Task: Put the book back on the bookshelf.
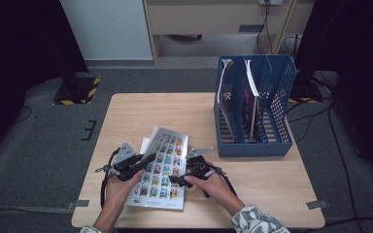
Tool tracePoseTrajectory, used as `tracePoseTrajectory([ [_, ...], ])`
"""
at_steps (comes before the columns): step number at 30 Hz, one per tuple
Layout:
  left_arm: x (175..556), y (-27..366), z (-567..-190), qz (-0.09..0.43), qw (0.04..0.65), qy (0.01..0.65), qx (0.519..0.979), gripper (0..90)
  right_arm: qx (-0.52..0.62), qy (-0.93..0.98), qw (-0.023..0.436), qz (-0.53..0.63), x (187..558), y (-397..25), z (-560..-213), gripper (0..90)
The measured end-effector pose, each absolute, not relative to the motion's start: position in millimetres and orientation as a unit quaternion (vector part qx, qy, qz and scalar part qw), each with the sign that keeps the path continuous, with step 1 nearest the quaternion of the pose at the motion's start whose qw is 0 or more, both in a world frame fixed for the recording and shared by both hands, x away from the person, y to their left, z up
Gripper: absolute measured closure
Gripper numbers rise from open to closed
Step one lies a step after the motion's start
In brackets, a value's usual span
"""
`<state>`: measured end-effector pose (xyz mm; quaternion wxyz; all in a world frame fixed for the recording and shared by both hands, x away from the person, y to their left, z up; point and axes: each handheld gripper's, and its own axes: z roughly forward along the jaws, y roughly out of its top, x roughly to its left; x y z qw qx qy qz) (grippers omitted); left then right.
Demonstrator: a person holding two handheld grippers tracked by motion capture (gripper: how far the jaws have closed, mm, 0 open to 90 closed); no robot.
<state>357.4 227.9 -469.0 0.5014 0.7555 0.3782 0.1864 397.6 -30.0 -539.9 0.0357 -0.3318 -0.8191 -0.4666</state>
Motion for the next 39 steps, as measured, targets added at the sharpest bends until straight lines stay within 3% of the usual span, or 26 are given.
tracePoseTrajectory([
  [9,371.3,235.7,-489.5,0.183,0.464,0.423,0.757,77.1,-0.335,-0.819,0.029,-0.465,397.1,-29.3,-539.9,8.1],
  [11,376.6,237.7,-496.2,0.198,0.437,0.445,0.756,67.5,-0.335,-0.819,0.028,-0.466,397.1,-29.2,-540.0,8.1],
  [13,380.4,242.7,-500.5,0.212,0.414,0.475,0.747,48.3,-0.334,-0.819,0.027,-0.465,397.1,-29.0,-539.9,8.1],
  [16,379.8,252.3,-499.9,0.252,0.404,0.474,0.741,40.4,-0.332,-0.821,0.027,-0.464,397.2,-29.1,-539.9,8.0],
  [20,377.8,257.2,-501.3,0.259,0.373,0.471,0.756,35.9,-0.333,-0.820,0.027,-0.465,397.1,-29.1,-539.9,8.0],
  [35,384.7,253.5,-523.4,0.191,0.363,0.484,0.773,15.3,-0.352,-0.807,0.033,-0.472,395.8,-29.8,-540.6,4.1],
  [39,385.2,255.7,-527.5,0.166,0.379,0.499,0.761,14.8,-0.358,-0.800,0.042,-0.479,397.6,-30.2,-541.3,3.6],
])
